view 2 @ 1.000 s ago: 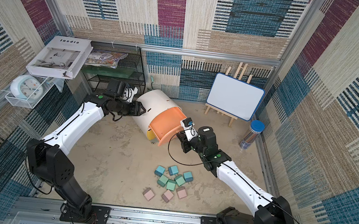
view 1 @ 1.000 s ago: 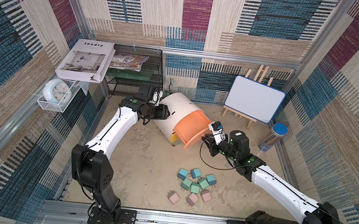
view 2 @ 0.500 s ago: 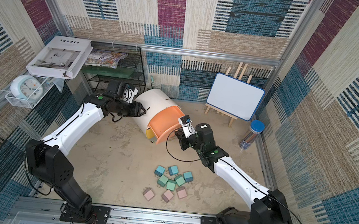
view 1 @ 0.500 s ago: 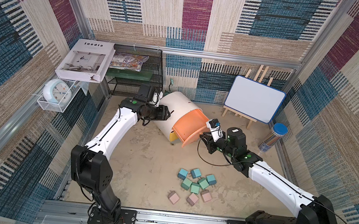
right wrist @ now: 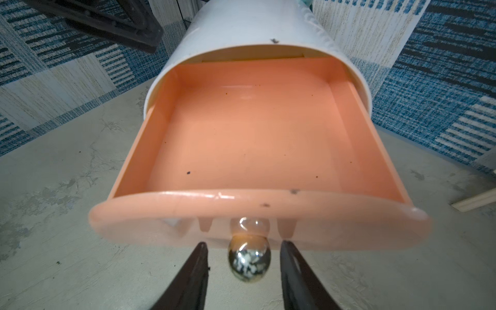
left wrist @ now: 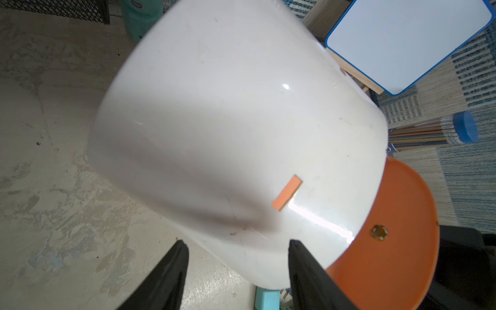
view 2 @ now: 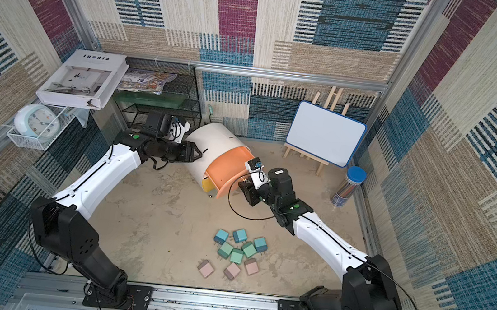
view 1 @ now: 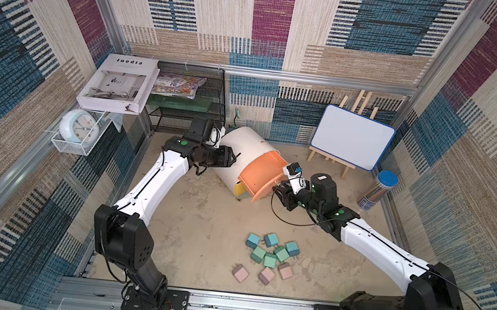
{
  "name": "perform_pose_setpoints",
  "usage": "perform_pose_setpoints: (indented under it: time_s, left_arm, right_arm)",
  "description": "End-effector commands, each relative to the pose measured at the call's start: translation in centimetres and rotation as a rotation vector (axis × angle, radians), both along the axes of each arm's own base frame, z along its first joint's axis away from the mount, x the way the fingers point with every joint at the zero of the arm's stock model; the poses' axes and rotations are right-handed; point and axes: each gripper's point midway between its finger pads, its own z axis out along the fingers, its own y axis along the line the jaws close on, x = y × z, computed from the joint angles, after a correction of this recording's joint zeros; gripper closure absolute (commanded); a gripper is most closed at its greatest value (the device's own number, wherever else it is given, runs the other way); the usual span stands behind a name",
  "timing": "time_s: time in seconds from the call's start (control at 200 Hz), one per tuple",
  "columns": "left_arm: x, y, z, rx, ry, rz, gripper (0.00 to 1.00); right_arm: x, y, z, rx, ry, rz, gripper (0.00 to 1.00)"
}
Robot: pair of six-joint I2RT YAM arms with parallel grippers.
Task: Place the plugs into the drawer by color
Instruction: Open the drawer in the storage box.
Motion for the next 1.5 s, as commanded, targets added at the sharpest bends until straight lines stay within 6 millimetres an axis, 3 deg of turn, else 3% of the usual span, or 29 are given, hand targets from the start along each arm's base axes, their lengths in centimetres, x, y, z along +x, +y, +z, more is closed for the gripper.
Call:
perform_pose_setpoints:
  time_s: [0.0,0.215,0.381,0.601,0.751,0.982,1.192,1.382,1.497]
  left_arm:
    - [-0.2,0.0,0.9,-0.011,-0.028,0.004,0.36]
    - [-2.1,0.7,1.8,-0.018,-0.022,0.026,0.35]
    - [-3.5,2.2,0.3,0.030,-0.006,0.074,0.32]
    - [-2.1,1.6,-1.0,-0.012,0.024,0.094,0.32]
    - [-0.5,1.1,-1.7,-0.008,0.045,0.089,0.33]
    - [2.2,1.2,-3.1,-0.023,0.079,0.111,0.34]
    - [4.1,1.0,-3.2,-0.042,0.090,0.123,0.35]
    - [4.7,2.0,-3.1,-0.043,0.091,0.145,0.35]
    - [4.0,2.1,-2.5,-0.042,0.078,0.138,0.35]
  right_arm:
    - [-0.5,-0.1,1.0,0.019,-0.007,0.005,0.45]
    - [-1.2,-1.3,4.8,0.083,-0.038,-0.049,0.35]
    - [-0.8,-1.9,7.1,0.145,-0.065,-0.090,0.28]
    - [3.8,-0.5,9.1,0.155,-0.001,-0.082,0.25]
    - [3.6,-0.9,9.9,0.160,-0.016,-0.082,0.23]
    - [1.8,-3.9,6.8,0.095,0.041,-0.181,0.23]
    - [-1.3,-6.4,3.7,0.079,0.110,-0.246,0.23]
    - [-4.7,-6.6,-0.3,0.102,0.257,-0.235,0.24]
    - [-6.6,-5.4,-3.7,0.098,0.346,-0.237,0.25]
